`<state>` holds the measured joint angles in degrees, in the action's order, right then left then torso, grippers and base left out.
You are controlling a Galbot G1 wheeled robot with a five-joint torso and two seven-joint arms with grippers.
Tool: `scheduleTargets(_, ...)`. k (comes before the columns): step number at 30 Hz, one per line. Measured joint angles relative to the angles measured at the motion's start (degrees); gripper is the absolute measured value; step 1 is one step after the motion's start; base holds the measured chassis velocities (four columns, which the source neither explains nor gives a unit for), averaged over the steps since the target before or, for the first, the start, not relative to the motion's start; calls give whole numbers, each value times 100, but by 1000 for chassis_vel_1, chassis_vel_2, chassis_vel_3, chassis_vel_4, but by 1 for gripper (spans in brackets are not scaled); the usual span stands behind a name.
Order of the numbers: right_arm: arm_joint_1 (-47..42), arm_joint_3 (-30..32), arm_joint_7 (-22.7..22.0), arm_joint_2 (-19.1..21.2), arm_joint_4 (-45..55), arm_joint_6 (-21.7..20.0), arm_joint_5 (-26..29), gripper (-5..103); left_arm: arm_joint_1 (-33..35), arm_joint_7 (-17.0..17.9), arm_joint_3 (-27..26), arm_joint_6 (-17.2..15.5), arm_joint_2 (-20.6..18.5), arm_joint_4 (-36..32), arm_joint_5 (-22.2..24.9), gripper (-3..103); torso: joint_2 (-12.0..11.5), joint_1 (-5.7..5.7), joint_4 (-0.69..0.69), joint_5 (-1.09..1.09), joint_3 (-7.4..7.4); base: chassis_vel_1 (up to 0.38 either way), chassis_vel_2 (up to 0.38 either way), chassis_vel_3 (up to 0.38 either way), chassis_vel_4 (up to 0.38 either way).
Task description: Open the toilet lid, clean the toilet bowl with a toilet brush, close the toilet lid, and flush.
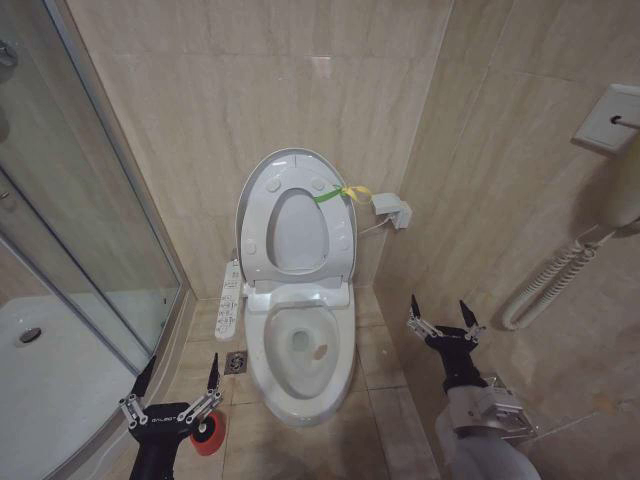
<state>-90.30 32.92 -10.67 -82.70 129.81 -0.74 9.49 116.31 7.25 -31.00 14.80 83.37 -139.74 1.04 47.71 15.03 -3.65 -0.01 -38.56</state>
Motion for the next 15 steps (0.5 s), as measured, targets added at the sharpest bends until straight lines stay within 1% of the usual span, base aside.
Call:
scheduleTargets(8, -105, -128, 74, -119, 50, 59, -52, 100, 0, 0, 0, 0, 0, 0, 0, 100, 0, 0, 0, 0, 0, 0, 0, 0, 0)
scheduleTargets(15, -149, -171, 75, -143, 99, 58, -60, 100, 0, 0, 0, 0, 0, 0, 0, 100, 0, 0, 0, 0, 0, 0, 0, 0, 0)
